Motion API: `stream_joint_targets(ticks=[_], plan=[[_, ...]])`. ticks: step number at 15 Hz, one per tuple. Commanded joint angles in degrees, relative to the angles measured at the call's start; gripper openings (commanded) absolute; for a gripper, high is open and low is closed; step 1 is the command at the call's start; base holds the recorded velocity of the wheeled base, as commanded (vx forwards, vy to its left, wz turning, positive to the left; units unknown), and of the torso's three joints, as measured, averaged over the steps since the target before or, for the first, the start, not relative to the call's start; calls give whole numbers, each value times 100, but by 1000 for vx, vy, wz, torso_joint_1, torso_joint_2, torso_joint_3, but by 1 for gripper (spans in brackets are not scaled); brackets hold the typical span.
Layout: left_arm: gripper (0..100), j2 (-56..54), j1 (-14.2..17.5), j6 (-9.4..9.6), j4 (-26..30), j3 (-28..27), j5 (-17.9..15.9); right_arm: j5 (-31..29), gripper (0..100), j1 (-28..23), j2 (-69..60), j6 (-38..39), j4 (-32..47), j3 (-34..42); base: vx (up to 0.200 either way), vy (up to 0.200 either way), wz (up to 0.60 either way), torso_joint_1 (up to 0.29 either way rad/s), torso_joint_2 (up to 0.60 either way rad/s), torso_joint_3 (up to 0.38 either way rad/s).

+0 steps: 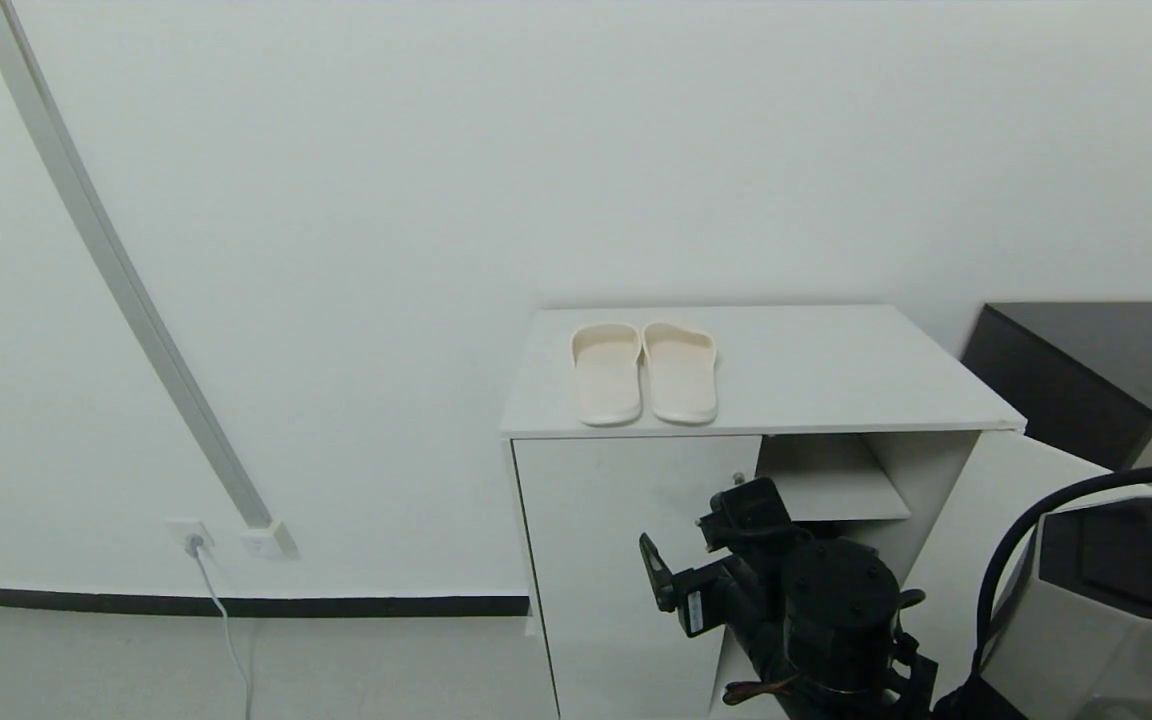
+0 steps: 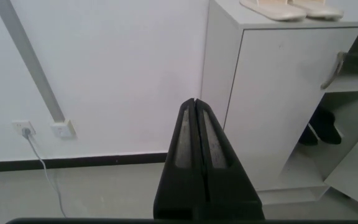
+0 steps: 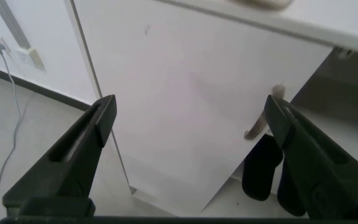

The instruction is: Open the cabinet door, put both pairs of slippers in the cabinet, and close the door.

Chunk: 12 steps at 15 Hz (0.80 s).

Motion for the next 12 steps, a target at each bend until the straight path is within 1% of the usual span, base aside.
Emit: stream_joint_targets(ticks=[1,4,8,9,10,11,12], plan=[[0,-1,1,-1,0,1,1,-1,100,2,1,-2,-3,1,0,0,0,256,-579,-334],[0,-1,1,-1,0,1,1,-1,100,-6,1,-2,6,-8,0,0,0,261,-580,-320],[0,-1,1,-1,0,1,-8,-1,100,-42,18,-90,-82,-17,0,0,0,179,-409,-222],[0,-1,1,7,0,1,-8,17,100,-50,71,-134,-223,-25,0,0,0,51,-95,-56],[0,-1,1,16,0,1,-8,105,100,-138,132,-336,-522,-34,0,0,0,27,-51,-32],[0,-1,-8,25,0,1,-17,316,100,-270,203,-617,-636,-96,0,0,0,0,0,0],[0,-1,1,34,0,1,-17,360,100,-384,194,-767,-636,-324,0,0,0,0,0,0]])
